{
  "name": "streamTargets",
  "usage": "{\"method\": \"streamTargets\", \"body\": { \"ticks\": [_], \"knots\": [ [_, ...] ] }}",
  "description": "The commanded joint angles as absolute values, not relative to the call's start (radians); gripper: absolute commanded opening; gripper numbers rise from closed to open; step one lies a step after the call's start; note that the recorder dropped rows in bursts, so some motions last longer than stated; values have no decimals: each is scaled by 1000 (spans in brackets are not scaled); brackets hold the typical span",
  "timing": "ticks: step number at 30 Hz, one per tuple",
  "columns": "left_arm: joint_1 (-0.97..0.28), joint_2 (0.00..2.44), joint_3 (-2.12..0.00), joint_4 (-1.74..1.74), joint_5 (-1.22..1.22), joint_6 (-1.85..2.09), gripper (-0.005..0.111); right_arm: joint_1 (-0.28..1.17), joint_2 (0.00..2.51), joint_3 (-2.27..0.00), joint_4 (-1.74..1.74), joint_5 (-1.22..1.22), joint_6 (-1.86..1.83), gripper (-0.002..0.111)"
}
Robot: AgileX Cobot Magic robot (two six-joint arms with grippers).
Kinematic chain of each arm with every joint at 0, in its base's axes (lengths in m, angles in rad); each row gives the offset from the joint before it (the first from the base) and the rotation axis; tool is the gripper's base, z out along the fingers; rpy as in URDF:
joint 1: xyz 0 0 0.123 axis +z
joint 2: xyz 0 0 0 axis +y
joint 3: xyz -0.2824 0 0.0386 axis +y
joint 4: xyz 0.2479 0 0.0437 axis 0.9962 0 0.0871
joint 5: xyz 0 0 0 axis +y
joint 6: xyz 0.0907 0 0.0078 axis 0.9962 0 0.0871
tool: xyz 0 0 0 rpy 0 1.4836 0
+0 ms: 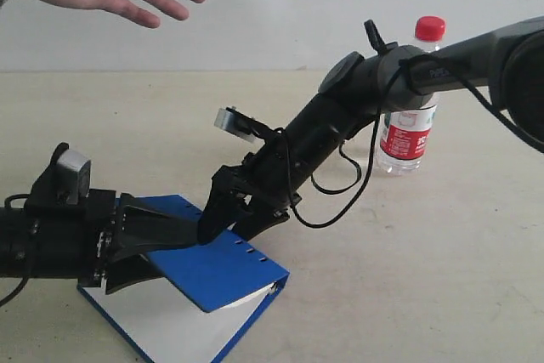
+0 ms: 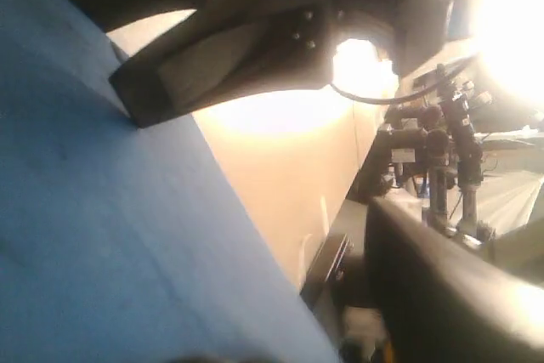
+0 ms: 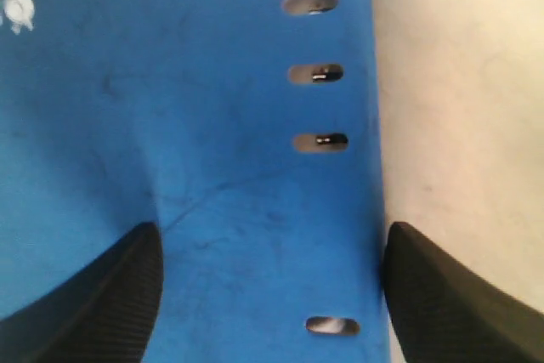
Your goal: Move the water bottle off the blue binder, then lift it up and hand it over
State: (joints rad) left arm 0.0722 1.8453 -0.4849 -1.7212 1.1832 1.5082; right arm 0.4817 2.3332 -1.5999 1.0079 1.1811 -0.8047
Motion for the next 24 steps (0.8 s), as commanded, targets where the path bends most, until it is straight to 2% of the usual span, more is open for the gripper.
{"method": "streamTargets", "body": {
  "ticks": [1,7,9,12,13,19,24],
  "knots": [
    [68,1837,-492,-1744,1221,1571,64,488,2326,-1596,1038,1221,-810,64],
    [68,1837,-492,-1744,1221,1481,61,488,2326,-1596,1038,1221,-810,64],
    [68,1837,-490,-1744,1157,1434,48,488,2326,-1596,1038,1221,-810,64],
    [68,1837,-475,-1682,1060,1442,10,486,2318,-1596,1038,1221,-858,64],
    [68,1837,-465,-1668,1044,1462,5,486,2311,-1596,1029,1221,-860,64],
    [70,1820,-409,-1666,968,1501,5,433,2225,-1598,973,1221,-892,64],
    [70,1784,-371,-1689,1011,1672,5,389,2164,-1598,969,1221,-840,64]
  ]
}}
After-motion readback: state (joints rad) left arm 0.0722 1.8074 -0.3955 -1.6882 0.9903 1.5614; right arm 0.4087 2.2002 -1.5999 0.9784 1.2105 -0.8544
